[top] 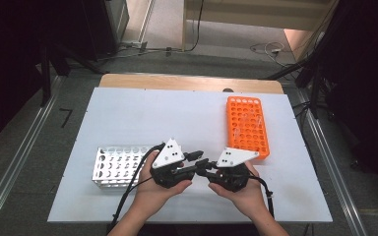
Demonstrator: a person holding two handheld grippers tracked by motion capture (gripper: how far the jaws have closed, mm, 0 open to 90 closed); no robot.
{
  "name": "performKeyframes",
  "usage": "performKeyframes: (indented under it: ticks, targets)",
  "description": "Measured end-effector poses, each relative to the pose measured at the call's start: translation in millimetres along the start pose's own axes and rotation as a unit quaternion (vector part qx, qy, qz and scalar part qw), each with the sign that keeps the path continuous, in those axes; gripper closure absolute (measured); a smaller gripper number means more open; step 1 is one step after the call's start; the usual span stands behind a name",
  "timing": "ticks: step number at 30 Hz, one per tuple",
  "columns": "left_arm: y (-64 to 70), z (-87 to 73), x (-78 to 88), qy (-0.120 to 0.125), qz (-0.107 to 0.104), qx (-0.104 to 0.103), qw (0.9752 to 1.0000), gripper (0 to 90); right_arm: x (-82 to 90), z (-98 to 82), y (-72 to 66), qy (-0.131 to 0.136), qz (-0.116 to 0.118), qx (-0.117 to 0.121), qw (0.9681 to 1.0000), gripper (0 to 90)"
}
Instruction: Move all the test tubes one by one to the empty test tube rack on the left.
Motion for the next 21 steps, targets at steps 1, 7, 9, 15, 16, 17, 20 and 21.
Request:
performKeyframes:
  ticks: [1,7,9,15,16,17,20,21]
  targets:
    - [0.0,0.0,0.0,0.000,0.000,0.000,1.0000,70.3,-0.1,0.0,-0.5,-0.001,0.001,-0.001,1.0000,74.3]
    - [-0.3,0.1,0.4,0.000,-0.002,0.000,1.0000,74.7,-0.3,0.2,-0.7,-0.001,0.001,-0.002,1.0000,74.3]
    - [-0.4,0.1,0.5,0.000,-0.001,0.000,1.0000,74.9,-0.6,0.1,-0.5,0.001,0.002,-0.003,1.0000,74.3]
    - [-1.0,2.0,0.2,-0.004,0.001,-0.001,1.0000,75.5,-0.6,0.4,0.5,0.005,0.003,-0.004,1.0000,73.8]
    - [-1.9,3.0,0.4,-0.004,0.000,0.002,1.0000,75.6,-0.5,0.9,1.2,0.009,0.002,-0.004,0.9999,73.1]
    - [-2.7,4.1,0.9,-0.002,0.001,0.003,1.0000,75.6,-0.2,1.4,1.5,0.012,0.002,-0.005,0.9999,69.6]
    - [-6.9,8.7,3.5,0.001,0.008,0.001,1.0000,75.7,0.7,2.2,2.8,0.015,0.001,-0.008,0.9999,59.5]
    - [-8.8,10.7,5.0,0.002,0.010,0.002,1.0000,75.7,1.2,2.3,3.6,0.017,0.002,-0.010,0.9998,57.0]
Point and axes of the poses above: each handheld gripper's, and its own axes: x roughly backward along the jaws, z roughly out of its top, y roughly to its right, the point moved 5 cm from there along -x, roughly forward along the jaws, and after that the axes turned 15 degrees about y, right-handed, at the moved point
